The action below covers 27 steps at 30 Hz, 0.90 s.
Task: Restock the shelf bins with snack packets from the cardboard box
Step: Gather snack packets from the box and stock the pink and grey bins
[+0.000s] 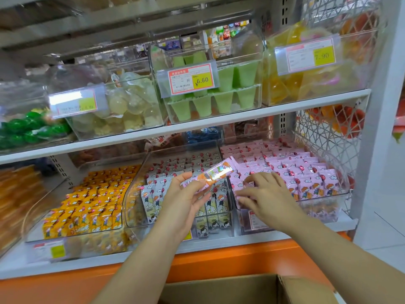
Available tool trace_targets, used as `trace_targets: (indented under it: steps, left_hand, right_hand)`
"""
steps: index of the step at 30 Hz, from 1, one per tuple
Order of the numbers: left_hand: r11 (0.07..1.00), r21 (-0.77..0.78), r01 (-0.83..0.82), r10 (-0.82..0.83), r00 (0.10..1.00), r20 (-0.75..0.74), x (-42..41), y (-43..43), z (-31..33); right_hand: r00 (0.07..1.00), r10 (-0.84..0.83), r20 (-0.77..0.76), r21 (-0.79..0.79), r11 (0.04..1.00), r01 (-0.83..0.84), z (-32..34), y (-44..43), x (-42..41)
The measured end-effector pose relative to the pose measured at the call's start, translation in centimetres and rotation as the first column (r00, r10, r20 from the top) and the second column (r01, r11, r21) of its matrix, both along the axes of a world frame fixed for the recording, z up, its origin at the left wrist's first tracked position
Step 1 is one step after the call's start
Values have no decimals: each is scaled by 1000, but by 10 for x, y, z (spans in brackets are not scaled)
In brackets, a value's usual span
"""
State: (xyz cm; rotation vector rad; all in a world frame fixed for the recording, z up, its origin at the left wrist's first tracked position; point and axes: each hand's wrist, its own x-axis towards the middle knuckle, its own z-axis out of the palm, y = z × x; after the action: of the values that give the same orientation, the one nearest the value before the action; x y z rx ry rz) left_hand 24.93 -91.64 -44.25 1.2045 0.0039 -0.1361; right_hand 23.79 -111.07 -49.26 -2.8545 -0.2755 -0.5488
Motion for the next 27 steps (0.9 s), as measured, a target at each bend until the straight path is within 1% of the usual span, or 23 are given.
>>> trace_targets:
  steps: [3, 6, 7, 8, 9, 10, 11, 12, 13, 14, 16, 17, 19, 20, 22, 24, 27]
  left_hand:
    - [1000, 30, 9, -9, 1000, -3, -2, -1, -3]
    - [999, 49, 16, -16, 1000, -1, -3, -5, -6]
    - [998, 50, 23, -23, 1000, 2, -3, -7, -6]
    - [998, 42, 37, -37, 999, 7, -4, -10, -5]
    - [998, 25, 52, -52, 999, 12, -5, -13, -5]
    - [997, 22, 73, -73, 997, 18, -6, -17, -5]
    - [994, 44, 96, -97, 995, 31, -5, -21, -5]
    - [989, 80, 128, -132, 990, 49, -6, -26, -5]
    - [978, 137, 159, -170, 983, 71, -7, -32, -5]
    - [956, 235, 176, -206, 973, 108, -7, -37, -6]
    - [856, 493, 159, -290, 936, 201, -9, -47, -5]
    - [808, 568, 155, -337, 913, 230, -9, -51, -4]
    - [753, 639, 160, -409, 874, 264, -8, -58, 0]
    - [728, 673, 132, -420, 861, 286, -5, -60, 2]
    - [647, 763, 6, -413, 843, 344, 3, -62, 4]
    - [554, 828, -87, -433, 819, 376, 11, -67, 2]
    - [472, 874, -116, -509, 773, 378, 14, -84, -2]
  right_hand:
    - [996, -41, -79, -33, 999, 38, -4, 3, -3]
    - [996, -13, -88, -29, 1000, 10, -1, 6, -6]
    - [998, 13, -68, 43, 999, -10, 4, 8, -10]
    - [997, 44, -56, 176, 984, -33, 9, 9, -13]
    - [994, 88, -61, 367, 928, -59, 18, 11, -18]
    - [986, 137, -99, 574, 817, -56, 27, 13, -24]
    - [975, 185, -126, 754, 656, -27, 35, 14, -29]
    - [967, 211, -145, 872, 489, 24, 39, 13, -31]
    - [967, 198, -157, 922, 380, 72, 41, 9, -33]
    - [974, 165, -153, 947, 306, 97, 43, 6, -33]
    - [990, 86, -113, 966, 244, 89, 45, -4, -35]
    - [995, 58, -86, 969, 239, 70, 48, -10, -36]
    - [1000, 14, -11, 968, 249, 8, 54, -25, -38]
    - [999, -16, 32, 959, 281, -26, 55, -33, -40]
    - [992, -85, 94, 916, 398, -52, 58, -49, -43]
    - [987, -115, 112, 852, 522, -35, 59, -63, -46]
    - [981, -162, 106, 768, 640, 23, 59, -84, -52]
